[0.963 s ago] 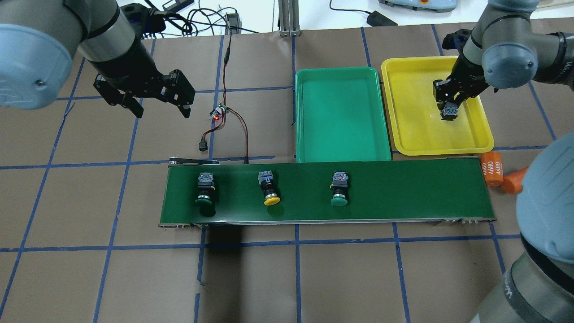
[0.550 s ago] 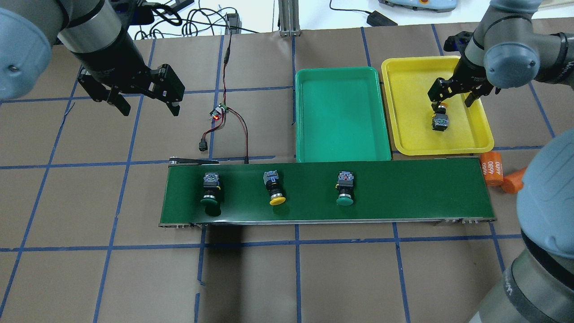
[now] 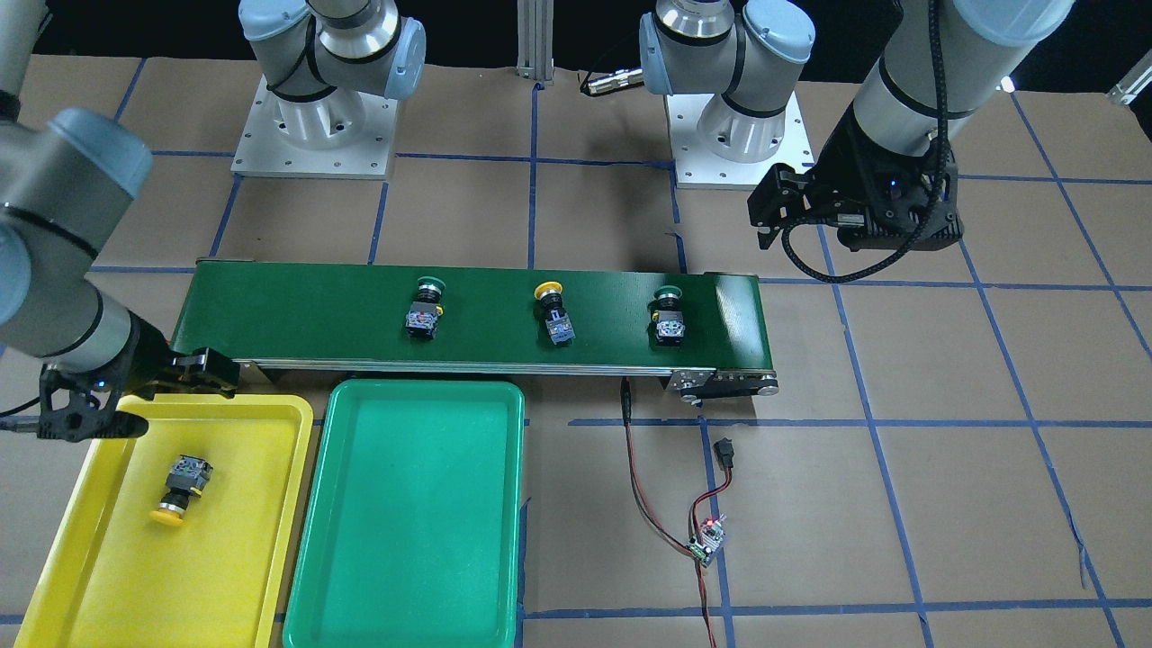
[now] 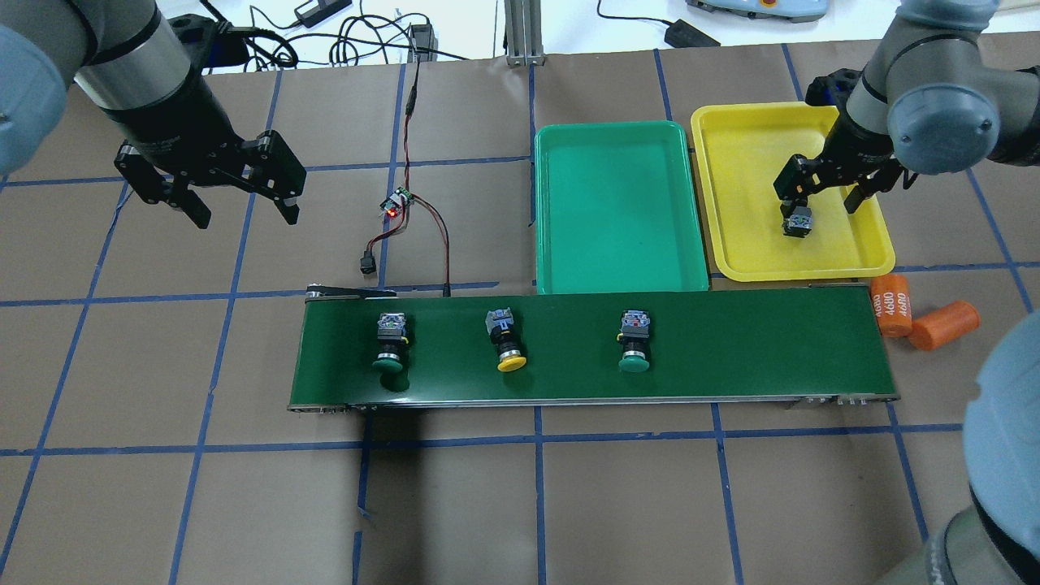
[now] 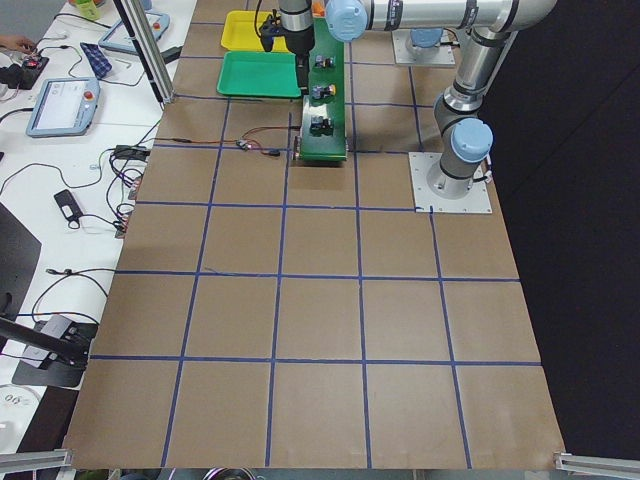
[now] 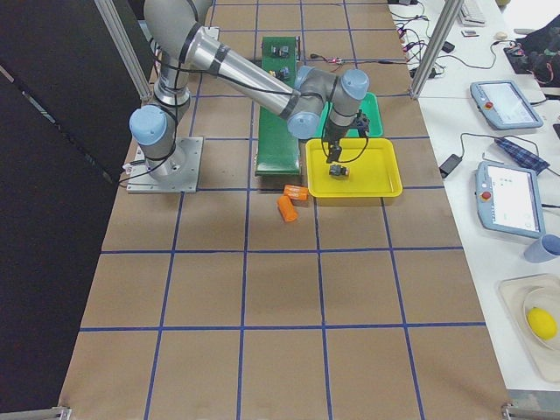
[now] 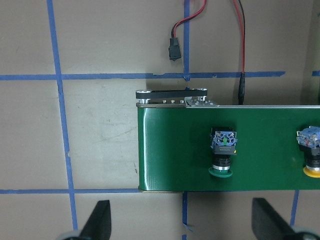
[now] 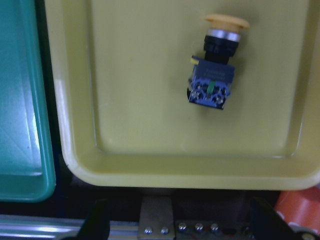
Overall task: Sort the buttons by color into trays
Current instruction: 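Move the right gripper to the belt and grasp a green-capped button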
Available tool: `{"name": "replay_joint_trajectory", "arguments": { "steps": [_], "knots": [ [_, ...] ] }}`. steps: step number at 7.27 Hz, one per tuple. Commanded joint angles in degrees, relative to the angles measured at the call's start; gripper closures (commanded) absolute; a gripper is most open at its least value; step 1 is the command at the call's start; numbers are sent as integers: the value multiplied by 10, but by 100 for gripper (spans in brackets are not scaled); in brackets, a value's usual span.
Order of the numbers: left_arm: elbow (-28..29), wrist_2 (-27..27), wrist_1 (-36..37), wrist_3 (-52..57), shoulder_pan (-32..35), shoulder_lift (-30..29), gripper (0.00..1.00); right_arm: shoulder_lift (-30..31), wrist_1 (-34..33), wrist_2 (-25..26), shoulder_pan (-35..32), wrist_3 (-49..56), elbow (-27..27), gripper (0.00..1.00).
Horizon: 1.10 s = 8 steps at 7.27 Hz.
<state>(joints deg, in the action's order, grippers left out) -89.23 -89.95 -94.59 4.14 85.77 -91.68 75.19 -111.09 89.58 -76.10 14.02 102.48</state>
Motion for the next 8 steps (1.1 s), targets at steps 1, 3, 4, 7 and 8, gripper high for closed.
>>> {"name": "replay_joint_trajectory", "arguments": {
  "steps": [1,3,4,7,8],
  "knots": [
    [5,-3,5,0,1,-6,0,98,-4,1,-67,-86,98,0],
    [6,-3,5,-39,3,-4,0,130,-38,2,-126,-177,148,0],
    [5,-5,5,-42,3,-3,0,130,-45,2,-153,-209,149,0],
    [5,-5,5,-41,3,-4,0,122,-63,2,-175,-223,150,0],
    [5,-8,5,-41,4,-2,0,121,-63,1,-175,-224,150,0]
  ]
}}
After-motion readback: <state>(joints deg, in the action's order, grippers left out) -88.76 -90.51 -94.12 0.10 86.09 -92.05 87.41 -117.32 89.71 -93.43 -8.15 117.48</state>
